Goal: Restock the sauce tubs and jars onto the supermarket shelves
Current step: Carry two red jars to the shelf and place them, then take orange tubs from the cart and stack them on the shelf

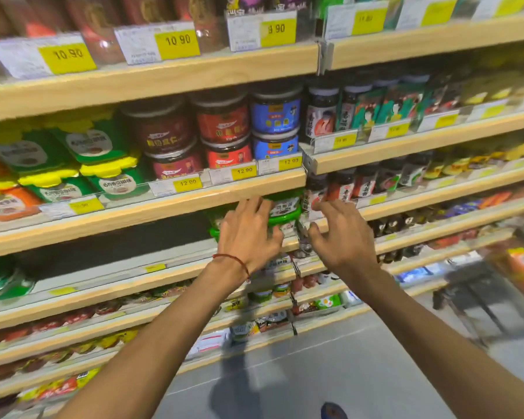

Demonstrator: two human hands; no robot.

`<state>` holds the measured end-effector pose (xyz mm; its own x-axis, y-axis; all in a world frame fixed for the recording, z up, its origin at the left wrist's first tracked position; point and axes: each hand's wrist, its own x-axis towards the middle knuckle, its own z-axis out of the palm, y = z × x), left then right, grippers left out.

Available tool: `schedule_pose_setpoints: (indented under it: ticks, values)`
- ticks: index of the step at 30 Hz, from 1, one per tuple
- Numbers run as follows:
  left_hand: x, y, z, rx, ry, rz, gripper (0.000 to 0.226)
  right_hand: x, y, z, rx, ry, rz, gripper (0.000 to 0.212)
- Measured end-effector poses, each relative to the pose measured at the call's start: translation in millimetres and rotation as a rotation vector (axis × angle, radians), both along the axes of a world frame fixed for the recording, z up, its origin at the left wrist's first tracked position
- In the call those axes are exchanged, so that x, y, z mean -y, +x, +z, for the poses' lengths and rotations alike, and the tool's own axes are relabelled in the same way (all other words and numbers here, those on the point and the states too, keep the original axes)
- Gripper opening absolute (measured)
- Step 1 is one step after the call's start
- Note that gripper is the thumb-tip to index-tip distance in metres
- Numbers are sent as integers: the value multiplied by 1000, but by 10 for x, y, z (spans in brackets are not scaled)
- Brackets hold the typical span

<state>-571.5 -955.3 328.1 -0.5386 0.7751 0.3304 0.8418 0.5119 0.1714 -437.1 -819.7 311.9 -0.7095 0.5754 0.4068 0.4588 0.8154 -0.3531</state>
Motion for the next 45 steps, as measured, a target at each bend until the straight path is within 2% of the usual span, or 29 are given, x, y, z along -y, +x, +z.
schedule_pose_setpoints:
  ticks: [3, 6, 14, 19, 23, 28, 33, 37, 39, 42, 45]
  values:
    - [-100, 249, -199, 29, -117, -99, 42, 99, 406, -254, -8, 13, -82, 31]
    - [-313, 579, -441, 92, -205, -227, 42, 115, 918, -473, 80, -36, -196, 30]
    - [-1163, 1966, -924, 159, -297, -495, 43, -279, 2543, -947, 147, -173, -484, 34]
    - [-1938, 2965, -1135, 202, -356, -582, 45, -744, 3519, -1113, 183, -214, -555, 42]
    - [-2516, 3731, -1231, 230, -365, -642, 59, -1166, 4283, -1194, 217, -242, -652, 34]
    - [-3170, 4426, -1292, 243, -400, -677, 42, -1758, 4990, -1248, 233, -284, -712, 32]
    - [-3951, 4862, -1384, 232, -459, -683, 41, -2487, 5421, -1316, 205, -319, -720, 34]
    - [-4775, 5147, -1504, 291, -492, -679, 37, -3310, 5698, -1448, 240, -309, -721, 31]
    - [-5237, 5276, -1606, 346, -509, -674, 44, -3792, 5824, -1496, 268, -305, -702, 32]
    - [-5911, 5443, -1781, 412, -392, -659, 60, -4525, 5980, -1482, 299, -358, -690, 33]
    - [-6506, 5570, -1778, 465, -464, -636, 45, -5183, 6075, -1475, 324, -344, -665, 27]
